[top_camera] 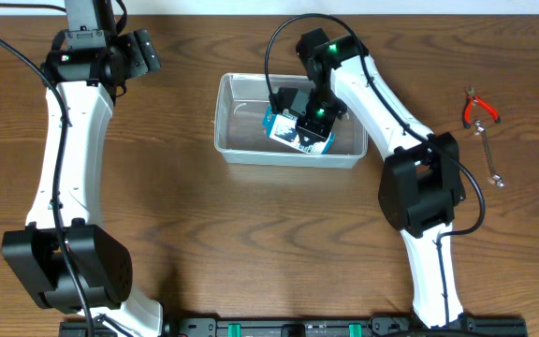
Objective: Pack container
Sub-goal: 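Carry the box into the container and lower it with the right gripper, then release the box and lift the right gripper out of the container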
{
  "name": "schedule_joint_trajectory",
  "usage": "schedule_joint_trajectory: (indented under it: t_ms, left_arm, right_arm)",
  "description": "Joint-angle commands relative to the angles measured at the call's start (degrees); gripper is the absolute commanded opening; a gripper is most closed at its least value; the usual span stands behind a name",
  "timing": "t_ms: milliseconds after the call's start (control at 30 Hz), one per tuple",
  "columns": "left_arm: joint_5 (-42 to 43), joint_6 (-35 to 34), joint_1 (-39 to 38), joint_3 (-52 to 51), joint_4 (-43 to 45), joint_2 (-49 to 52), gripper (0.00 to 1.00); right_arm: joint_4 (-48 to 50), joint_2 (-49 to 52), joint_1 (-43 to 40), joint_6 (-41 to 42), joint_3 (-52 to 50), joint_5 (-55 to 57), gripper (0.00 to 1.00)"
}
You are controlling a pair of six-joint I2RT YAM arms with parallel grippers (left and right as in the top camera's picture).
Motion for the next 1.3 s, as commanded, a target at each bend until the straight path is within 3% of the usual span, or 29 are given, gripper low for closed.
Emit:
schedule_joint_trajectory:
  t_ms: [0,100,300,400,867,1267]
  left_arm:
    - [-0.92,0.76,0.13,0.31,0.0,0.79,0.98]
    - [-0.92,0.76,0.13,0.31,0.0,0.79,0.98]
    - [-0.94,0.79,0.13,0.31,0.0,0.79,0.98]
    - [-0.92,0.79,0.13,0.31,0.0,0.79,0.98]
    - [-0.94,0.79,0.13,0.31,0.0,0.79,0.98]
    - [-0.94,0.79,0.13,0.31,0.0,0.79,0.98]
  right_arm:
    - [0.07,-1.22,0.37,-0.81,-0.31,-0.72,0.2]
    - [0.09,-1.22,0.37,-0.81,-0.31,-0.72,0.31]
    - [0.09,-1.22,0.37,-0.74,-0.31,-0.72,0.64]
    - [1.16,-1.22,0.37,0.55,-0.31,-0.37,0.68]
    - [11.78,-1.22,0.15,10.86,-0.28,12.81,0.76]
    - [10.84,-5.92,-0.28,19.96,3.67,13.86,0.77]
